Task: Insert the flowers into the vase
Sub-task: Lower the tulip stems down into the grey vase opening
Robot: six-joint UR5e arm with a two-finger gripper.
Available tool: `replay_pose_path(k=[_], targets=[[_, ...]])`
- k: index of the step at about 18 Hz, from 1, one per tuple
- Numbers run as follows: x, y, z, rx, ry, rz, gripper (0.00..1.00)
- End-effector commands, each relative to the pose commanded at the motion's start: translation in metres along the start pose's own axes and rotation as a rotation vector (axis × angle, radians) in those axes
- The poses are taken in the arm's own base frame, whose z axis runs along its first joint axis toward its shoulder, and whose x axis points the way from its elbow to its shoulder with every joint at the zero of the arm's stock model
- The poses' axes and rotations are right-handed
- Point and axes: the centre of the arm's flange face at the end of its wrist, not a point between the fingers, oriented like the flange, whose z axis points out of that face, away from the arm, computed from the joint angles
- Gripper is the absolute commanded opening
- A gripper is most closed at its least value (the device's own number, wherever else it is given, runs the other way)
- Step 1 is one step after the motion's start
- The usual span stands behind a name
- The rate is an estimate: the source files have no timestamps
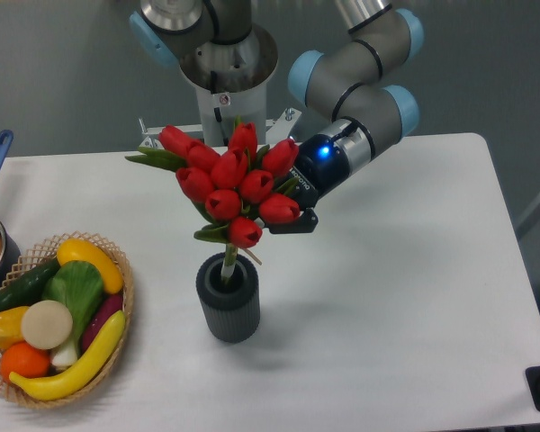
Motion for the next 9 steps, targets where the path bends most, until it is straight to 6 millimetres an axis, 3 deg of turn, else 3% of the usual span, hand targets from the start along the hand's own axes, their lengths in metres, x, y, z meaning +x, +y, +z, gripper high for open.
replay_pose_path(k=[9], targets=[[-0.009,0.024,-0.001,-0.087,-0.017,-0.003,0.18]])
